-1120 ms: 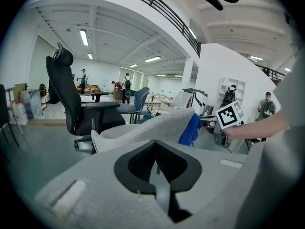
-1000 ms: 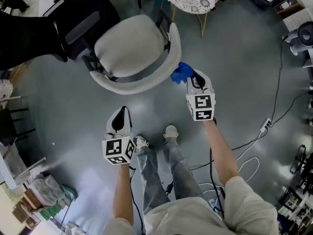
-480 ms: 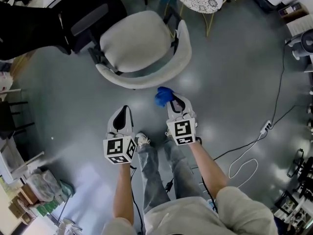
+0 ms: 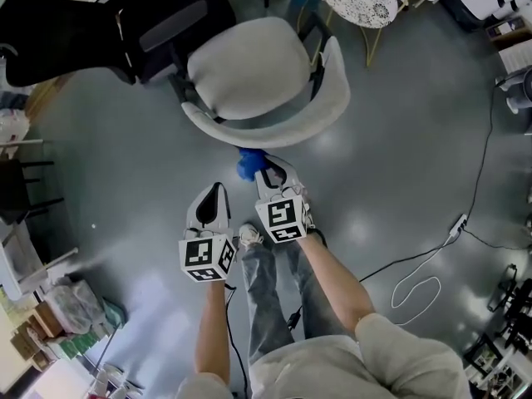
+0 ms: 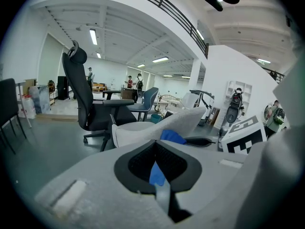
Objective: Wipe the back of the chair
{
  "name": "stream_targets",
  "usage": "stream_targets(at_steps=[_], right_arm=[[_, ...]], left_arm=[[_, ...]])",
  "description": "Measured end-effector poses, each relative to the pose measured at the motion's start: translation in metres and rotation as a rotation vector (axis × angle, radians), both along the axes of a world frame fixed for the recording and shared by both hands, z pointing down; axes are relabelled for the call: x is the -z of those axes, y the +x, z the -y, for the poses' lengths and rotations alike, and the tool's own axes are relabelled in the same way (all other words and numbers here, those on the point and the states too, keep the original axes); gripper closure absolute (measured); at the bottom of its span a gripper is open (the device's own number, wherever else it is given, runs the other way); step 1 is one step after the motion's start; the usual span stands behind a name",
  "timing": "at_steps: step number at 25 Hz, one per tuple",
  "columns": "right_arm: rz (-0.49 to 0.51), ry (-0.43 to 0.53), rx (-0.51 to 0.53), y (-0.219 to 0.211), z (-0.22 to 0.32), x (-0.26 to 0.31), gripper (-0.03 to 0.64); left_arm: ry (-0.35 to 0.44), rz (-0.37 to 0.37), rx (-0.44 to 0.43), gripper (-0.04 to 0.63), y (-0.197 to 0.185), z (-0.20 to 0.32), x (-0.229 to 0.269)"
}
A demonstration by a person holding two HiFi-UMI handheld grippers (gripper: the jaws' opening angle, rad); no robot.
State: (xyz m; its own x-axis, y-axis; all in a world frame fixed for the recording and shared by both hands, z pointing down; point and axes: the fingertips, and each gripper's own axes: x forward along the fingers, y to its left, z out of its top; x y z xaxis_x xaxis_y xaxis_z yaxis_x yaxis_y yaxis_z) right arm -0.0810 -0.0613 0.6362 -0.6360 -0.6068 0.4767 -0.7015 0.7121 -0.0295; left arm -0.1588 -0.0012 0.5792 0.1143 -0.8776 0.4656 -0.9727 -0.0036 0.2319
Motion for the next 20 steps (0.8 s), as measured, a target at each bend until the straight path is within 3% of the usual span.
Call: stream_targets(at_steps=[10, 20], right_arm=[[-0.013, 0.011, -0.011, -0.007, 0.022, -0.005, 0.579], [-0.036, 0.019, -0.030, 0.029, 0.032, -0.007, 0.578]], left_arm=[[-0.006, 0.022, -0.014, 0.591, -0.012, 0.000, 0.001], [-0.007, 0.011, -0.055, 0.591, 0.015, 0.017, 0.001]])
